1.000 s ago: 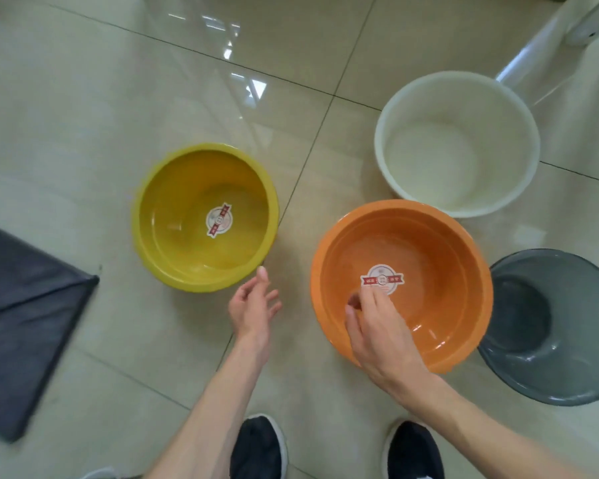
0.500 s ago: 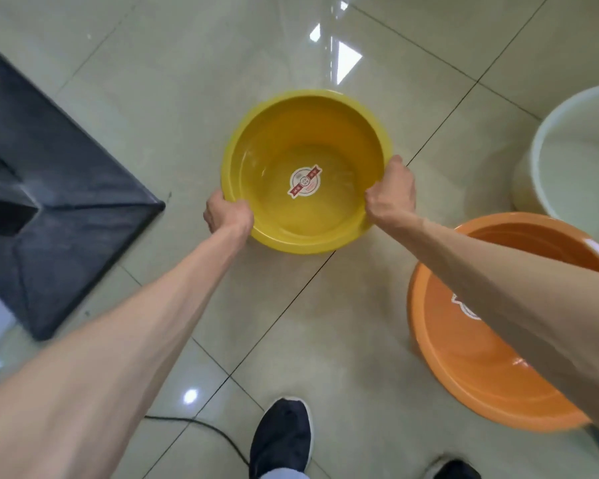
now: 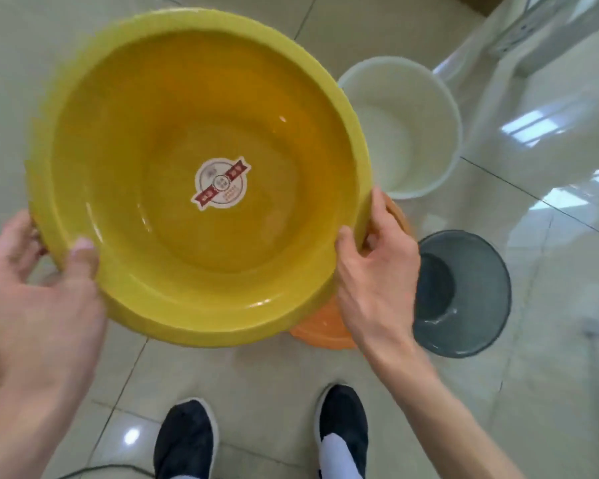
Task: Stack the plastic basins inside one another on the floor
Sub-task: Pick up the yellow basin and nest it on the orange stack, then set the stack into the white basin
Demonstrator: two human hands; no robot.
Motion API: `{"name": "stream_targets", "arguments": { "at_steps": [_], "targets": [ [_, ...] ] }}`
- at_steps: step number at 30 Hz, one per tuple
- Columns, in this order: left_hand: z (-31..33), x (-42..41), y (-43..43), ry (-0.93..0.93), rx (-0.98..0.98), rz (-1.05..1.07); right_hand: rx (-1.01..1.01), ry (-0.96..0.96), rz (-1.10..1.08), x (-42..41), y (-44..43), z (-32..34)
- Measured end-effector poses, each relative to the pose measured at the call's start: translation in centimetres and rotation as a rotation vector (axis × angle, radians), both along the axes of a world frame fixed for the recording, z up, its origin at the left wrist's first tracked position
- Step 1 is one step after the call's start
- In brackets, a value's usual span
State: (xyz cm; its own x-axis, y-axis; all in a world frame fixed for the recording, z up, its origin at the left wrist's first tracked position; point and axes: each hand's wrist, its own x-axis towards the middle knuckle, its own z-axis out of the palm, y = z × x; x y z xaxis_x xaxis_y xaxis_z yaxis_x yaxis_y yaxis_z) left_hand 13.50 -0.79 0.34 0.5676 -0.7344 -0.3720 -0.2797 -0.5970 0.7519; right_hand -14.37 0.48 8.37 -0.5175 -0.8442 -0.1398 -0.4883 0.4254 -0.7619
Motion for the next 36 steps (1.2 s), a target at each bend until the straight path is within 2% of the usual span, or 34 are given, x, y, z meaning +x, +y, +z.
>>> {"name": "stream_targets", "arguments": {
  "at_steps": [3, 6, 8, 11, 13, 19, 22, 25, 29, 33, 36],
  "targets": [
    [6.6, -9.0, 1.6, 0.034, -0.124, -0.281, 0.046, -0.084, -0.203, -4.4, 6.2, 0.0],
    [4.2, -13.6, 4.0, -0.011, -0.081, -0.452, 0.140, -0.043, -0.333, -7.6, 10.3, -2.0],
    [2.3, -15.5, 4.3, -0.127, -0.030, -0.595, 0.199, -0.004, -0.369, -9.0, 12.2, -4.3],
    [-1.1, -16.9, 4.6, -0.258, 0.067, -0.741, 0.306, 0.148, -0.283, -9.6, 13.5, -8.1],
    [-3.7, -16.9, 4.5, -0.261, 0.133, -0.739, 0.412, 0.272, -0.226, -9.4, 13.6, -10.5],
    [-3.9, -16.4, 3.7, -0.204, 0.149, -0.737, 0.595, 0.291, -0.271, -8.7, 12.1, -12.1],
    [-1.2, -17.1, -0.1, -0.172, 0.112, -0.682, 0.377, 0.288, -0.289, -10.9, 9.2, -9.4],
    [-0.1, -20.4, -7.6, -0.043, 0.052, -0.612, 0.217, 0.264, -0.232, -15.9, 3.1, -8.0],
    [-2.3, -27.4, -16.4, 0.141, 0.041, -0.566, 0.271, 0.161, -0.272, -23.1, -6.2, -9.7],
    [-7.4, -32.5, -18.7, 0.070, 0.125, -0.683, 0.391, 0.010, -0.355, -26.3, -10.6, -14.5],
    [-10.9, -34.1, -18.8, 0.017, 0.093, -0.634, 0.377, 0.078, -0.352, -26.8, -10.7, -17.3]
  ]
}}
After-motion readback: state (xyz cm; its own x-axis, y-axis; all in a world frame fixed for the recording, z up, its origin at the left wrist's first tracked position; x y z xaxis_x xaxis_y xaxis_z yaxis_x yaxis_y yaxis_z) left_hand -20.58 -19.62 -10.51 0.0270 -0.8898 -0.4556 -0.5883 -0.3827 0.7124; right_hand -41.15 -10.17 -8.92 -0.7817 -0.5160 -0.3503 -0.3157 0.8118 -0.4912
